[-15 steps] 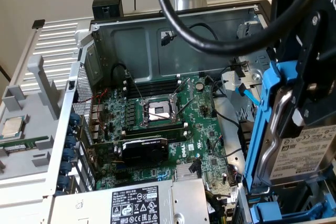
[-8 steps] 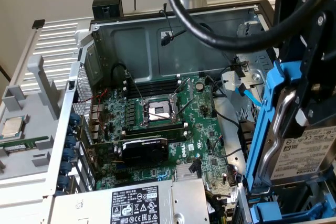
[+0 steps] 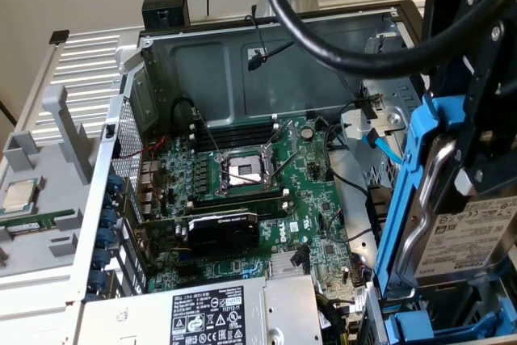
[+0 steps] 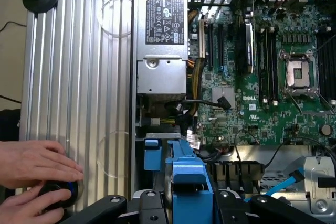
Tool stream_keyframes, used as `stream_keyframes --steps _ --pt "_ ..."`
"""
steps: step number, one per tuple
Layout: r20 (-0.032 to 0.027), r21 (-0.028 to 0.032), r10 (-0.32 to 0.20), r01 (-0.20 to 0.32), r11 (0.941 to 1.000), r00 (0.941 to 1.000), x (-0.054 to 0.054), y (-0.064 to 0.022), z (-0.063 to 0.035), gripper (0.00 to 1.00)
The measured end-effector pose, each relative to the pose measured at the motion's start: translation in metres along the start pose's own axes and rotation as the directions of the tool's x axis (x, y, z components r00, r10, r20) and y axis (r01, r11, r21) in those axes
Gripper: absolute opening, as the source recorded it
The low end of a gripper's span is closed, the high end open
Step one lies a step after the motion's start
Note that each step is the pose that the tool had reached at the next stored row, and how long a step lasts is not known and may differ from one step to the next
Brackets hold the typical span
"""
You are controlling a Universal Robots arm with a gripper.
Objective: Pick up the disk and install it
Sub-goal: 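Insert the disk into the insertion slot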
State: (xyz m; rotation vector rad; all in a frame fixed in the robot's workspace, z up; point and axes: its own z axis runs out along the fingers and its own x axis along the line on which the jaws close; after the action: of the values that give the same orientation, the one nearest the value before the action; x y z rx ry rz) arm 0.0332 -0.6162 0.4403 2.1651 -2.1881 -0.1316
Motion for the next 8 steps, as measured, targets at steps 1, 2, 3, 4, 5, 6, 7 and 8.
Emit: stream_keyframes --steps 1,2,3,4,5,6,7,8 --pt "0.0006 -0.0001 0.0 0.0 1.0 1.0 -0.0001 -0.0007 -0.0001 0.37" --pt "0.0007 -0.0001 0.0 0.0 1.0 1.0 -0.0001 -0.0007 -0.0001 0.37" --pt "0.0008 -0.0003 0.0 0.0 1.0 1.0 0.0 -0.0007 0.0 0.37" --pt "0.0008 -0.001 0.0 0.0 1.0 1.0 0.0 -0.0007 0.0003 0.37" --pt "0.0009 -0.0015 0.0 0.0 1.0 1.0 0.0002 -0.0007 0.0005 0.37" --pt "0.001 -0.0016 0.0 0.0 1.0 1.0 0.0006 -0.0008 0.0008 0.37" --pt "0.0014 -0.0018 0.0 0.0 1.0 1.0 0.001 -0.0009 0.0011 0.37" --pt "0.0014 -0.0019 0.0 0.0 1.0 1.0 0.0011 -0.0009 0.0013 0.37"
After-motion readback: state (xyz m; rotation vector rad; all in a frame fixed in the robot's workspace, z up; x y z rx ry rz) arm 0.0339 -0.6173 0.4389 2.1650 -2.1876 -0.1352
